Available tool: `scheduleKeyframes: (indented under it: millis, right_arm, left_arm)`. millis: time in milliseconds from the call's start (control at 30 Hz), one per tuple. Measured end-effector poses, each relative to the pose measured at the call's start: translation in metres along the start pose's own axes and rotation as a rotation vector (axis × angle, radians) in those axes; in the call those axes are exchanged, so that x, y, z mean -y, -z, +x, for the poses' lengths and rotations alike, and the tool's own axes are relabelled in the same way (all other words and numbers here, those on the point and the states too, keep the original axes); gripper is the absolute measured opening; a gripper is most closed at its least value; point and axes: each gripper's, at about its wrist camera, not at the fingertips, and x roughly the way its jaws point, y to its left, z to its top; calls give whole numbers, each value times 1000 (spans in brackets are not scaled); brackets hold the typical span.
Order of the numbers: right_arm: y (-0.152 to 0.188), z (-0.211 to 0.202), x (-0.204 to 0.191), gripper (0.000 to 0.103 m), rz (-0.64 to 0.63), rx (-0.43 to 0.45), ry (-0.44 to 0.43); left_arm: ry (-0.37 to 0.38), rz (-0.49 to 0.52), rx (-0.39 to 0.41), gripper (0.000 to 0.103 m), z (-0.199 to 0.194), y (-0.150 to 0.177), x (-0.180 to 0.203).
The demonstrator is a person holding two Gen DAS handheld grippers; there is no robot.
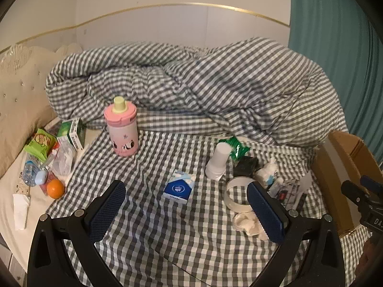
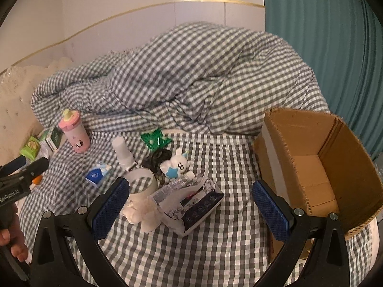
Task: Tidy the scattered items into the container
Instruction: 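Approach the blue Vinda tissue pack with the left gripper while the right approaches the wipe pack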
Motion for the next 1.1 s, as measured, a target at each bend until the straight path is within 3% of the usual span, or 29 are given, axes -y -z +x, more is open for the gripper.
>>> scheduleKeyframes:
  millis: [500, 1100]
  right_arm:
    - [22, 65, -9, 103, -50, -140, -3]
    - [35, 140, 12, 103, -35, -241, 71]
  left_arm:
    - [-14, 15, -111, 103, 64, 27, -2]
    - [-63, -3, -194, 103, 152, 40, -19]
